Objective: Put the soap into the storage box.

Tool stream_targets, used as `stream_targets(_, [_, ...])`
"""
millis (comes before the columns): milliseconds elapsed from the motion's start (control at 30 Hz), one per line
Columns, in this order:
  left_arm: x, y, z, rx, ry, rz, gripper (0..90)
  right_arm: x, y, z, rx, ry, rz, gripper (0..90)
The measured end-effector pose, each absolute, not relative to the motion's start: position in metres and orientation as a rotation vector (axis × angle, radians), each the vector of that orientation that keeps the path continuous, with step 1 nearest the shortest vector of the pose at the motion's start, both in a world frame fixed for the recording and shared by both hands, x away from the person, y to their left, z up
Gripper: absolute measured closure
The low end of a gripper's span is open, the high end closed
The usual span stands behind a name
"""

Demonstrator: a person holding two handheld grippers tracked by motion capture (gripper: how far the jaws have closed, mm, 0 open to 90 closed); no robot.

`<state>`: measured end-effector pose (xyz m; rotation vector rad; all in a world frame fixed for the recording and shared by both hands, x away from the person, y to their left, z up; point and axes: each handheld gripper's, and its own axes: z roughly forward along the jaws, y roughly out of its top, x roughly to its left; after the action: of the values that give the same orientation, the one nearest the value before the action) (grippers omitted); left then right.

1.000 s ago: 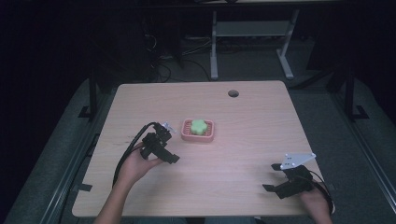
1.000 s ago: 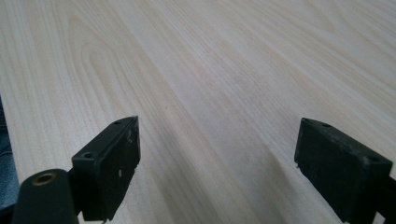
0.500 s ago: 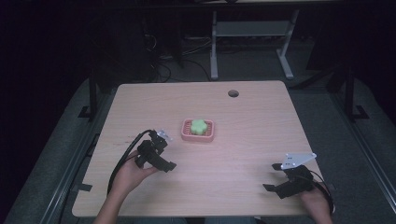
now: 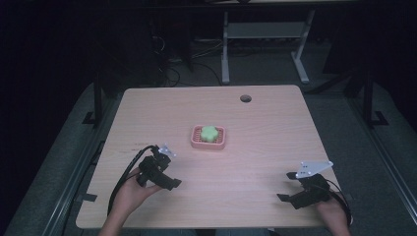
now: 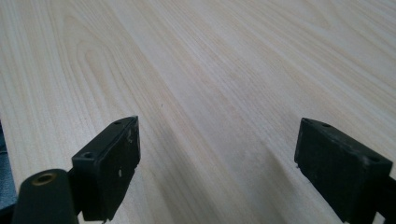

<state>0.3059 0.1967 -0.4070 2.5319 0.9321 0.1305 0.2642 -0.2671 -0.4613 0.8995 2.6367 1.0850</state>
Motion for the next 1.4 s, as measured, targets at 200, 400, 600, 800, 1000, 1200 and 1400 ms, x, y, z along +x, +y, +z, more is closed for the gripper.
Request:
stream_targets(200, [0.299, 0.200, -0.408, 2.523, 0.933, 0.141, 21.6, 0.264, -0.267, -0.462, 0.898, 2.639, 1.078, 13.8])
stream_targets(400, [0.293, 0.204, -0.410, 2.512, 0.932, 0.148, 21.6, 0.264, -0.267, -0.462, 0.894, 2.637, 1.077, 13.8])
stream_targets(600, [0.288, 0.209, -0.414, 2.511, 0.943, 0.150, 21.6, 0.264, -0.266, -0.462, 0.902, 2.639, 1.071, 13.7])
stream_targets(800, [0.280, 0.215, -0.417, 2.493, 0.960, 0.160, 21.6, 0.264, -0.267, -0.462, 0.904, 2.634, 1.072, 13.8])
stream_targets(1000, [0.274, 0.219, -0.421, 2.481, 0.969, 0.152, 21.6, 0.264, -0.267, -0.462, 0.904, 2.633, 1.070, 13.8])
stream_targets(1200, [0.268, 0.224, -0.428, 2.486, 0.979, 0.155, 21.6, 0.264, -0.268, -0.462, 0.918, 2.628, 1.074, 13.7])
stream_targets(1400, [0.257, 0.229, -0.433, 2.450, 1.003, 0.170, 21.6, 0.263, -0.267, -0.462, 0.906, 2.631, 1.069, 13.8])
